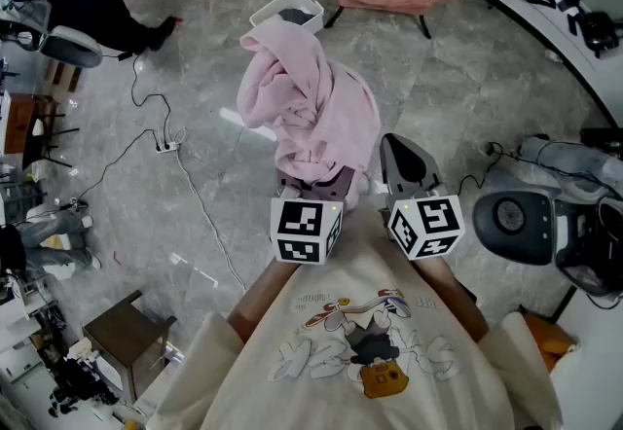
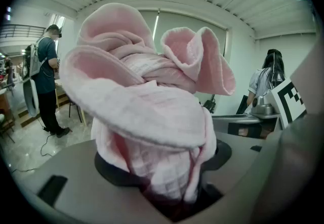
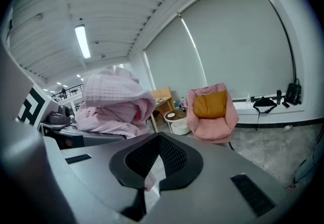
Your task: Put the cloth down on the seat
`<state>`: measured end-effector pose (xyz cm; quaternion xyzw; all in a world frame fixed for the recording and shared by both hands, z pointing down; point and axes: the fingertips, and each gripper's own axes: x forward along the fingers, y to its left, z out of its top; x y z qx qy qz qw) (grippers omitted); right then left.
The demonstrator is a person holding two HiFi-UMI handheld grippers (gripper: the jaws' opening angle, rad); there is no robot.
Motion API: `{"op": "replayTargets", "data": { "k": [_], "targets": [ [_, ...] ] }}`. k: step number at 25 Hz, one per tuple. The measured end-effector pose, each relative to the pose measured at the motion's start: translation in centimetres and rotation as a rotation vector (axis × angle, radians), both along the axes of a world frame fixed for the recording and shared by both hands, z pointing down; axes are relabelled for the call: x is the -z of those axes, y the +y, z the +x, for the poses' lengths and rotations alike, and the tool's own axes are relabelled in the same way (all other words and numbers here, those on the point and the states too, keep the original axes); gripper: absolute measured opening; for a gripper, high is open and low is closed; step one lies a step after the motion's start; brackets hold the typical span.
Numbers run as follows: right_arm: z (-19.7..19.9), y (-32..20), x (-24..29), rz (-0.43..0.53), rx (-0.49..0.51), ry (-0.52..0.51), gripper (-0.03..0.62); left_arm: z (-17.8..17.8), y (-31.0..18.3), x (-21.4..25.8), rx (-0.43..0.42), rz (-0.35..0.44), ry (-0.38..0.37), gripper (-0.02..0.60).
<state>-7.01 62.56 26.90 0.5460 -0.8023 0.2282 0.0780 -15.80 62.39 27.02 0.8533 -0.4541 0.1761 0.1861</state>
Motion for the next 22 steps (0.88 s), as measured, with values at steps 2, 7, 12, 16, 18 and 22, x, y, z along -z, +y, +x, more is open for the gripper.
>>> {"op": "replayTargets", "data": {
  "k": [2, 7, 12, 16, 18, 22],
  "targets": [
    [-0.1, -0.4, 0.0, 0.006, 0.011, -0.010, 0.018, 0.1, -0.1, -0.4, -0.004, -0.012, 0.007, 0.307],
    [0.3, -1.4, -0.1, 0.016, 0.011, -0.048, 0.018, 0.0, -0.4, -1.5, 0.023, -0.049, 0.008, 0.307],
    [0.0, -1.6, -1.2, -0.019, 0.037, -0.081, 0.018, -0.2, -0.2, -2.4, 0.056, -0.084, 0.009, 0.307],
    [0.3, -1.4, -2.3, -0.049, 0.042, -0.078, 0.018, -0.2, 0.2, -3.0, 0.074, -0.101, 0.009, 0.307],
    [0.5, -1.6, -2.3, -0.049, 0.042, -0.085, 0.018, -0.1, 0.1, -2.9, 0.076, -0.096, 0.004, 0.307],
    [1.1, -0.9, -3.4, -0.057, 0.033, -0.082, 0.018, 0.1, 0.3, -3.5, 0.077, -0.090, 0.015, 0.307]
  ]
}}
